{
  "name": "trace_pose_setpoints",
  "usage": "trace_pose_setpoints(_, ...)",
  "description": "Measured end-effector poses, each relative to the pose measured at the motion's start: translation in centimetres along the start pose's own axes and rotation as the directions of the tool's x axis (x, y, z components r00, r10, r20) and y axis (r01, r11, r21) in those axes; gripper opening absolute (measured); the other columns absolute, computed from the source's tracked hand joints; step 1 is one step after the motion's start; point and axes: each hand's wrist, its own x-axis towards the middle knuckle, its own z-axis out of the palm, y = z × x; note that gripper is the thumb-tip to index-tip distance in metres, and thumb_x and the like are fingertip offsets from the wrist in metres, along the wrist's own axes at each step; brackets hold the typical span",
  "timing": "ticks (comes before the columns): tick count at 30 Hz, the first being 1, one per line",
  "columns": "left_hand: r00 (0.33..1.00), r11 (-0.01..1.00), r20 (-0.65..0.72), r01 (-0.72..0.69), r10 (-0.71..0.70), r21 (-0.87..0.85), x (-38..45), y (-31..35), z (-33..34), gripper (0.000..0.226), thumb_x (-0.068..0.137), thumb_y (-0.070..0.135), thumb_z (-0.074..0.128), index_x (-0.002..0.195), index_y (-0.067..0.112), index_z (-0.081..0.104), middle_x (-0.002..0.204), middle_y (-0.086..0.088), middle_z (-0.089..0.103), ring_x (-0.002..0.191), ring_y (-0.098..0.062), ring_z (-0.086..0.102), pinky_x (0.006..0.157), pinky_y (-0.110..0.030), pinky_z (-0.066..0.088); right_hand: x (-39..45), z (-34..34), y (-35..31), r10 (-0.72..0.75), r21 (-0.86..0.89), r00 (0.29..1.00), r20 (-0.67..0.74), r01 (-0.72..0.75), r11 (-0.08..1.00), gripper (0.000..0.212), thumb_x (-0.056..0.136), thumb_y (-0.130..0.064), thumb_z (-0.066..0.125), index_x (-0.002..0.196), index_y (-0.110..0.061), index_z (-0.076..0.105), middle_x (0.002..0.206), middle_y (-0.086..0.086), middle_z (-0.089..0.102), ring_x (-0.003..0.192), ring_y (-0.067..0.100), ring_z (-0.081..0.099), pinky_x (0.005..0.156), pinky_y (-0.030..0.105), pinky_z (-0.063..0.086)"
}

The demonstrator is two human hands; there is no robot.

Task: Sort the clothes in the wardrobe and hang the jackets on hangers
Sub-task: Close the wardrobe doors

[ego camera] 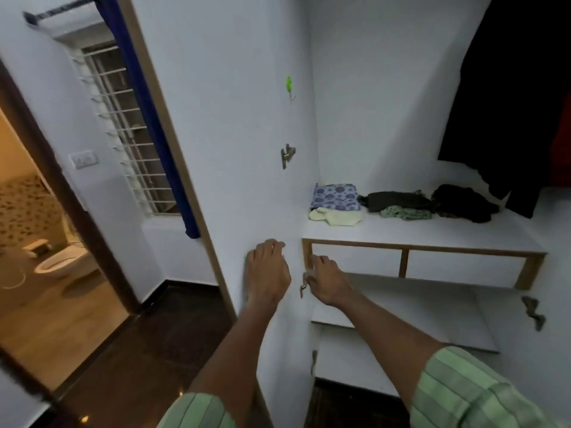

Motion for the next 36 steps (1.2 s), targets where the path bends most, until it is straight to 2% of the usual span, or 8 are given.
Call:
trace_pose_setpoints(5, 0.987, 0.975, -0.035, -0.15, 0.157, 0.164, -4.0, -3.8, -6.0, 0.059, 0.079, 0.001, 0.061, 0.135, 0.018, 0.055, 0.147, -0.004, 0.051, 0.128, -0.025, 0.051, 0.102, -0.04, 0.041, -3.9, 2.1, -6.7, -0.076, -0.057, 0.997, 0.018, 0.077, 0.995, 0.06, 0.104, -0.041, 0.048, 0.154, -0.014, 0.029, 0.155, 0.01, 0.04, 0.139, 0.032, 0.042, 0.11, 0.046, 0.043)
trace_pose_setpoints(9, 0.981, 0.992, -0.167, 0.108, -0.097, 0.063, -7.1, -5.4, -9.3, 0.074, 0.088, 0.009, 0.056, 0.157, 0.015, 0.029, 0.164, -0.013, 0.025, 0.137, -0.032, 0.041, 0.098, -0.041, 0.041, -6.5, 2.7, -10.2, -0.103, -0.056, 0.995, 0.01, 0.104, 0.993, 0.059, 0.104, -0.04, 0.049, 0.155, -0.015, 0.029, 0.157, 0.008, 0.038, 0.14, 0.031, 0.04, 0.11, 0.049, 0.041)
trace_pose_setpoints(13, 0.957, 0.942, -0.05, 0.273, -0.287, -0.196, -6.7, -4.7, -11.2, 0.082, 0.1, 0.033, 0.058, 0.162, 0.012, 0.007, 0.161, -0.014, 0.031, 0.141, -0.033, 0.042, 0.112, -0.051, 0.04, -8.0, 2.7, -12.0, -0.138, -0.062, 0.99, -0.031, 0.136, 0.989, 0.061, 0.105, -0.045, 0.047, 0.154, -0.015, 0.029, 0.157, 0.008, 0.037, 0.139, 0.03, 0.042, 0.107, 0.045, 0.043)
trace_pose_setpoints(16, 0.893, 0.834, -0.046, 0.398, -0.447, -0.382, -6.2, -2.6, -11.9, 0.063, 0.103, 0.035, 0.053, 0.156, 0.02, 0.022, 0.138, -0.005, 0.056, 0.121, -0.026, 0.058, 0.11, -0.05, 0.041, -9.7, 1.8, -11.9, -0.13, -0.029, 0.988, -0.087, 0.128, 0.991, 0.072, 0.102, -0.058, 0.04, 0.156, -0.014, 0.024, 0.161, 0.01, 0.031, 0.141, 0.031, 0.04, 0.109, 0.047, 0.042)
trace_pose_setpoints(20, 0.731, 0.653, -0.116, 0.513, -0.672, -0.557, -4.6, -1.5, -12.5, 0.037, 0.104, 0.05, 0.03, 0.126, 0.026, 0.048, 0.108, 0.001, 0.066, 0.094, -0.024, 0.063, 0.086, -0.042, 0.049, -11.1, 1.3, -9.6, -0.126, 0.07, 0.981, -0.145, 0.137, 0.988, 0.081, 0.101, -0.065, 0.032, 0.161, -0.014, 0.014, 0.165, 0.009, 0.025, 0.147, 0.029, 0.033, 0.116, 0.047, 0.036)
trace_pose_setpoints(26, 0.834, 0.753, -0.188, 0.343, -0.52, -0.562, -3.9, -0.8, -11.7, 0.04, 0.111, 0.039, 0.024, 0.108, 0.019, 0.059, 0.07, 0.005, 0.059, 0.059, -0.014, 0.056, 0.049, -0.025, 0.038, -12.2, -0.1, -5.5, -0.016, 0.152, 0.975, -0.223, 0.051, 0.987, 0.078, 0.098, -0.068, 0.038, 0.159, -0.024, 0.019, 0.163, -0.002, 0.028, 0.147, 0.019, 0.034, 0.115, 0.036, 0.035)
trace_pose_setpoints(32, 0.945, 0.738, -0.128, 0.146, -0.301, -0.658, -2.2, 3.6, -9.9, 0.019, 0.109, 0.034, 0.042, 0.109, 0.024, 0.059, 0.071, 0.009, 0.062, 0.056, -0.006, 0.06, 0.049, -0.04, 0.052, -12.4, -0.9, -3.2, -0.033, 0.194, 0.922, -0.386, 0.116, 0.974, 0.088, 0.094, -0.078, 0.038, 0.16, -0.026, 0.015, 0.164, -0.007, 0.022, 0.146, 0.011, 0.031, 0.114, 0.037, 0.04)
trace_pose_setpoints(36, 0.993, 0.746, -0.011, 0.083, -0.12, -0.661, -0.5, 7.3, -7.9, 0.032, 0.105, 0.043, 0.048, 0.134, 0.029, 0.051, 0.08, 0.006, 0.071, 0.062, -0.008, 0.066, 0.054, -0.034, 0.057, -12.2, -2.7, -1.6, -0.027, 0.192, 0.897, -0.441, 0.124, 0.974, 0.07, 0.097, -0.072, 0.041, 0.152, -0.029, 0.03, 0.145, -0.008, 0.045, 0.125, 0.01, 0.052, 0.098, 0.034, 0.053)
